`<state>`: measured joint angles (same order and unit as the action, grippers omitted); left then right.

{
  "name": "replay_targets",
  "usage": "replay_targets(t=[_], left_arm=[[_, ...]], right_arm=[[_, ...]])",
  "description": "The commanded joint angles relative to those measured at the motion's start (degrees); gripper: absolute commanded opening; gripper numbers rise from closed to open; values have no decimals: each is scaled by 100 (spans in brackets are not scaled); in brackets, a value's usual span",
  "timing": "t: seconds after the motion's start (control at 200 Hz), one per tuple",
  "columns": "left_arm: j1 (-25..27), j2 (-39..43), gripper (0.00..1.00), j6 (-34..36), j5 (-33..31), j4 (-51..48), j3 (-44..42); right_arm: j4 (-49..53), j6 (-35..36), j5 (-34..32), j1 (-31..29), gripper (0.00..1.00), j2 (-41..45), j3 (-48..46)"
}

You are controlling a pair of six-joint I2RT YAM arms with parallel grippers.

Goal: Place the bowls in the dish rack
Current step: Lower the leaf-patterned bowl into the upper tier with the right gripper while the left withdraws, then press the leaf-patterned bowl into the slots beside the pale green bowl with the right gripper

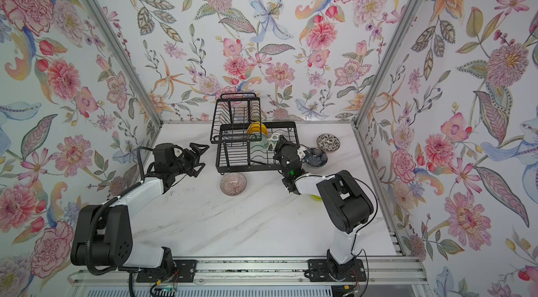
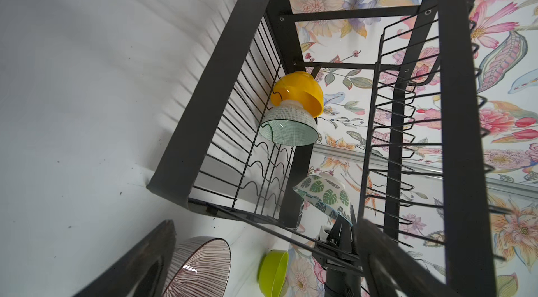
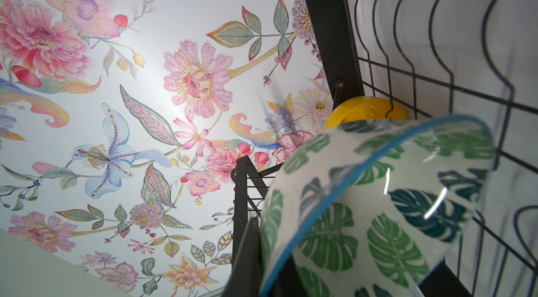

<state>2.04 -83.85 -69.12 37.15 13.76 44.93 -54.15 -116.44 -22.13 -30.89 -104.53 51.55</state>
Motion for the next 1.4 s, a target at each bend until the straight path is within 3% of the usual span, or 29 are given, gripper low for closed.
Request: replay_targets(t=[0.0,0.165,0.305,0.826,1.396], left_arm=[[11,-300,99,-137,513,699,88],[78,-1034,99,-68,1142,1026,278],[231,-1142,99,4,1268,1120,267],[396,-1104,99,590,1314,239,557],[384,-1085,99,734,1344,-2,627]], right_arm=[[-246,-107,-68,24,0,-152,372],[-104,-256,168,51,0,-504,696],[-62,-312,175,-18,0,-642,845],[-107,-476,155,-416,0,-1304,1348],[-65,-484,207,-463,0,-1776,1744]])
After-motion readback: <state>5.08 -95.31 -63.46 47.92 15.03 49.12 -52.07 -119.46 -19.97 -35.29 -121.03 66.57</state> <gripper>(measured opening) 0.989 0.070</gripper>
